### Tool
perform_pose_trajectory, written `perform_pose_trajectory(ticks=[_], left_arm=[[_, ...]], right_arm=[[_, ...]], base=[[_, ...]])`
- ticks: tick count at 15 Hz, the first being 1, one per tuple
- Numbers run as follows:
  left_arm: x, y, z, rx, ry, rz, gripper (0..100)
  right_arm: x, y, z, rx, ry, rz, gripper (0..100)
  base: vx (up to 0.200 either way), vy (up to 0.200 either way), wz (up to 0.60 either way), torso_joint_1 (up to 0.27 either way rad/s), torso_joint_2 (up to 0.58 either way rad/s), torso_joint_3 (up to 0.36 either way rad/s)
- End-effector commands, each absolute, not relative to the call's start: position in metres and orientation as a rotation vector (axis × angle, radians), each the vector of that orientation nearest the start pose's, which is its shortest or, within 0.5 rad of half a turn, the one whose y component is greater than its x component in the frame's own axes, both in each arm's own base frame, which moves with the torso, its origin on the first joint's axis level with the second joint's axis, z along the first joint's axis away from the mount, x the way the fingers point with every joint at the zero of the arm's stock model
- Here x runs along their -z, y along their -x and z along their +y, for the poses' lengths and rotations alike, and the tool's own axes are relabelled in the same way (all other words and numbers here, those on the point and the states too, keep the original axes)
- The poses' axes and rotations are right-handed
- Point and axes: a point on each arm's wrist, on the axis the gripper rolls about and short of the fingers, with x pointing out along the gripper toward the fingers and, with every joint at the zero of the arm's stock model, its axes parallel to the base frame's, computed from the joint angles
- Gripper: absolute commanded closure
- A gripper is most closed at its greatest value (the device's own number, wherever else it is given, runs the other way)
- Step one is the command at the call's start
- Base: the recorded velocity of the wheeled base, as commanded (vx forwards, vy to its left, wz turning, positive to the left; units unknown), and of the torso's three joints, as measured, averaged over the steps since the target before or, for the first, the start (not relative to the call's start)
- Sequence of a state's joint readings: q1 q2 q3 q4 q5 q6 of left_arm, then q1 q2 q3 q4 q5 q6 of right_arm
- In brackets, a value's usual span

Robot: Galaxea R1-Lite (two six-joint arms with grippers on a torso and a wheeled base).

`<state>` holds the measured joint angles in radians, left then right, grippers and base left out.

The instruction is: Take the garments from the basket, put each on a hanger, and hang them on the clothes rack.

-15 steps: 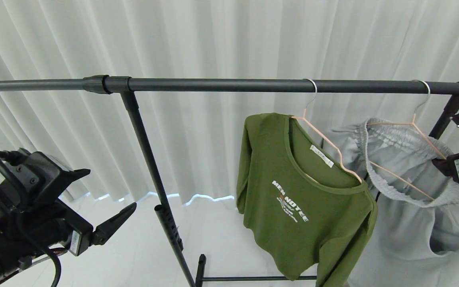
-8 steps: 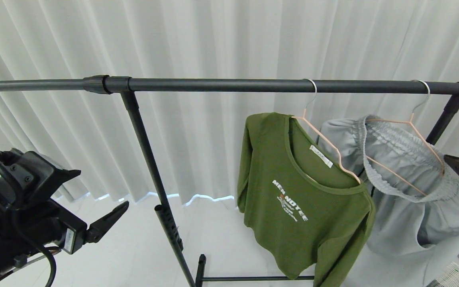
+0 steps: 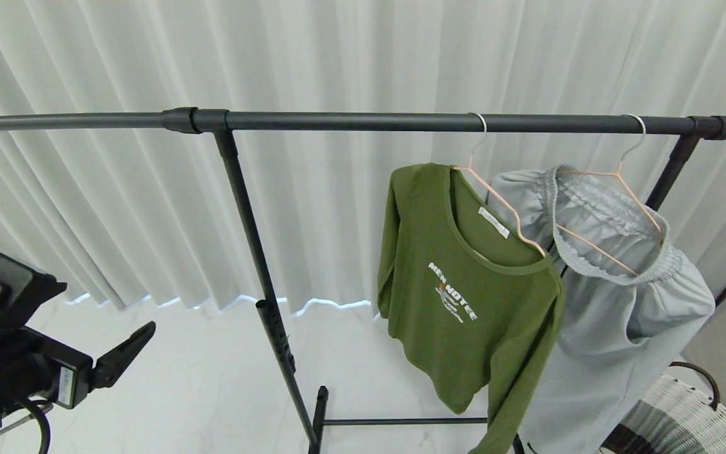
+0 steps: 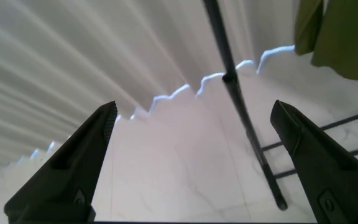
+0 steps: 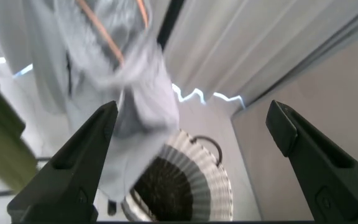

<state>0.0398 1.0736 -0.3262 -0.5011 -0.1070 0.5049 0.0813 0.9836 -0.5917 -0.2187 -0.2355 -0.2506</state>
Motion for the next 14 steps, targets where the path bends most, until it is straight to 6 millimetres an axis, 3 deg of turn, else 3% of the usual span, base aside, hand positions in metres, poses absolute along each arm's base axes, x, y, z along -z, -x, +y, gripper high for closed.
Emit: perform_pose_trajectory(ticks=[1,4,9,14], left_arm=[[-0.176,-0.122,0.008,0.073,-0.461,0.201,0],[-0.174,-0.107,0.013,-0.025,-0.440,0.186,0],[-0.161,-0.076,0.012,-0.184,-0.414,0.166,0],[-0.139,-0.054,0.012,-0.316,-0.418,0.186,0]], right_arm=[[-0.232,-0.105,0.003,0.140,0.274,0.156,0],[-0.221,-0.088,0.002,0.140,0.277,0.154,0],[-0.207,-0.043,-0.004,0.178,0.279,0.217,0],[-0.177,-0.004,-0.006,0.254,0.275,0.304,0]], base=[[-0.200,0.000,0.00,0.002,0.00,0.007],[-0.200,0.000,0.00,0.001,0.00,0.004],[-0.200,0.000,0.00,0.002,0.00,0.005],[0.000,0.000,0.00,0.000,0.00,0.000]])
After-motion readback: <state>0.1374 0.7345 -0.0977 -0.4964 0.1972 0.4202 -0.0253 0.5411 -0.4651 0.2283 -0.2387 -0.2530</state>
